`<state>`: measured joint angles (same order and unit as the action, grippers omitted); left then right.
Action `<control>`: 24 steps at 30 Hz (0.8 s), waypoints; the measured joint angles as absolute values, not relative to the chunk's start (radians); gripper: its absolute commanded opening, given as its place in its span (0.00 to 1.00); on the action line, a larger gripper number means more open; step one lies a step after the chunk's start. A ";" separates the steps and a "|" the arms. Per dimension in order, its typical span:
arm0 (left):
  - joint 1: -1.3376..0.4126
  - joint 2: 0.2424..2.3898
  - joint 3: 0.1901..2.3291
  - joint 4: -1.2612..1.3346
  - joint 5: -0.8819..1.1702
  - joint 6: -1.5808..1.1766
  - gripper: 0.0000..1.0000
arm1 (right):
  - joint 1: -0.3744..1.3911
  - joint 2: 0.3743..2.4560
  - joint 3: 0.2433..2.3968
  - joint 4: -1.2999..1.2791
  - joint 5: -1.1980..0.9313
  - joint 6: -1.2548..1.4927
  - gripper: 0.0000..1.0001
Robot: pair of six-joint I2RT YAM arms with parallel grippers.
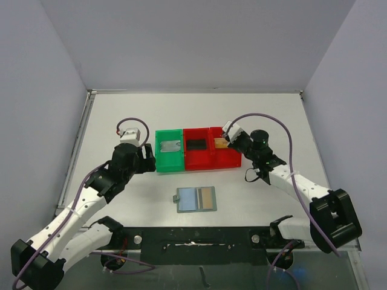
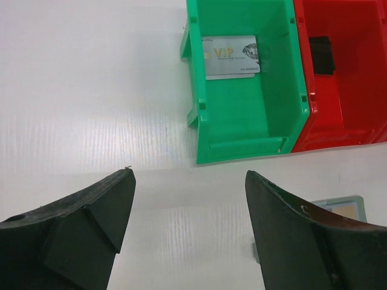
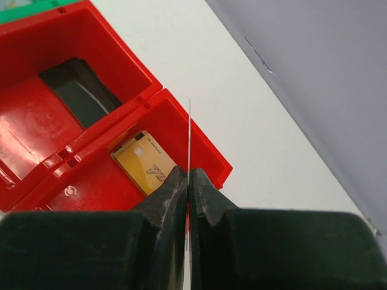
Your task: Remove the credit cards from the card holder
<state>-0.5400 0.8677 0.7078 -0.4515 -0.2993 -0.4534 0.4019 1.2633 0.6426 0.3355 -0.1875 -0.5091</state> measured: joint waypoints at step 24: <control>-0.527 0.829 0.708 -0.455 -0.322 -0.420 0.74 | 0.406 1.519 0.770 0.162 -0.266 -0.931 0.00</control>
<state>-0.5266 0.8288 0.7078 -0.4549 -0.3222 -0.4198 0.4065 1.5188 0.7704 0.1616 -0.2661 -0.9306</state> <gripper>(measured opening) 0.736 0.029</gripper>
